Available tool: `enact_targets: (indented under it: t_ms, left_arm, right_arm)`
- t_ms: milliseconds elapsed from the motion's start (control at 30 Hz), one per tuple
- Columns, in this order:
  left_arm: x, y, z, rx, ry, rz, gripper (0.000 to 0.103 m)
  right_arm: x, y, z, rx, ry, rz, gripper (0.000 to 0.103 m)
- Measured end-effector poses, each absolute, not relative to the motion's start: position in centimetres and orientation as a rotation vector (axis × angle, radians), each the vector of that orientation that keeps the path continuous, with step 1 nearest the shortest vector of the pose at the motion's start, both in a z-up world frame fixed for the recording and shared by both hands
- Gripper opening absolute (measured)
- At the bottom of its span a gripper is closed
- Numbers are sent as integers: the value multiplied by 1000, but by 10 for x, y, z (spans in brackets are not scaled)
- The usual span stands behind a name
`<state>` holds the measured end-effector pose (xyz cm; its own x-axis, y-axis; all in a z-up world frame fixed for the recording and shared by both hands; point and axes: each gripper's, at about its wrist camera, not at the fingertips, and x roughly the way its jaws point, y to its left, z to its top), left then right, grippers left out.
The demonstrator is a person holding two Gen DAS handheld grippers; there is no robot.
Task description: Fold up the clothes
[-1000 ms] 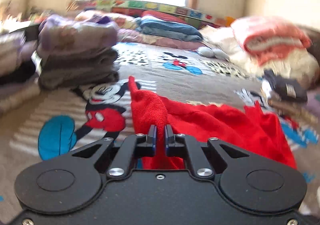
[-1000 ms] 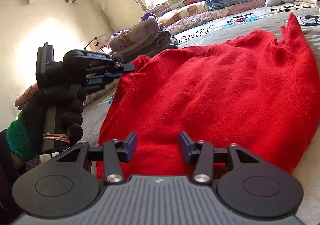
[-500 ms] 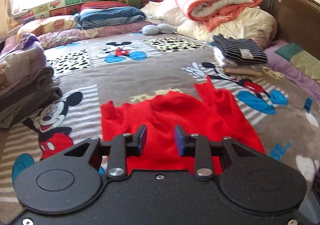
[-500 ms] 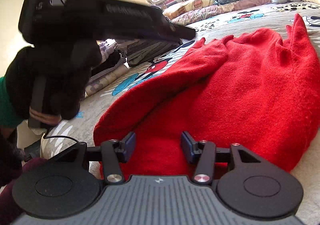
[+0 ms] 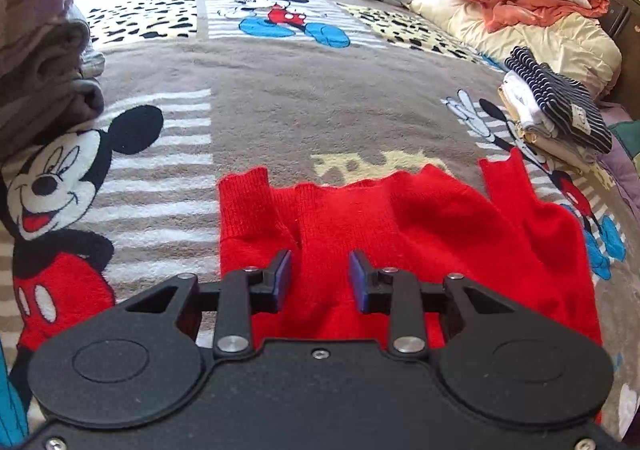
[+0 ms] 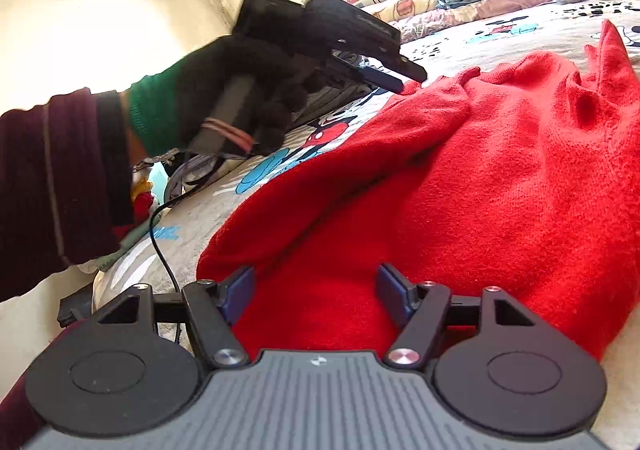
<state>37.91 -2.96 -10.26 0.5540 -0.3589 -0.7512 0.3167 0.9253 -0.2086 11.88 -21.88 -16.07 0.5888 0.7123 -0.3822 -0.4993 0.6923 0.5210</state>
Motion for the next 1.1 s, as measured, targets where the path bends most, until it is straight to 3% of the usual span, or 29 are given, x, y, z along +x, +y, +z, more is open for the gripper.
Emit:
enact_targets:
  t_ms: [233, 300, 700, 933, 1100]
  left_arm:
    - [392, -28, -113, -95, 922, -420, 33]
    - [389, -28, -110, -85, 911, -426, 2]
    - [309, -12, -26, -29, 577, -393, 1]
    - [245, 50, 27, -68, 371, -249, 1]
    - [214, 104, 35, -85, 315, -128, 1]
  right_arm:
    - [122, -221, -164, 399, 608, 745, 69]
    - [123, -221, -163, 407, 607, 748, 69]
    - [122, -220, -167, 408, 586, 747, 69]
    - [116, -224, -170, 422, 559, 752, 69]
    - [113, -228, -171, 436, 546, 755, 69]
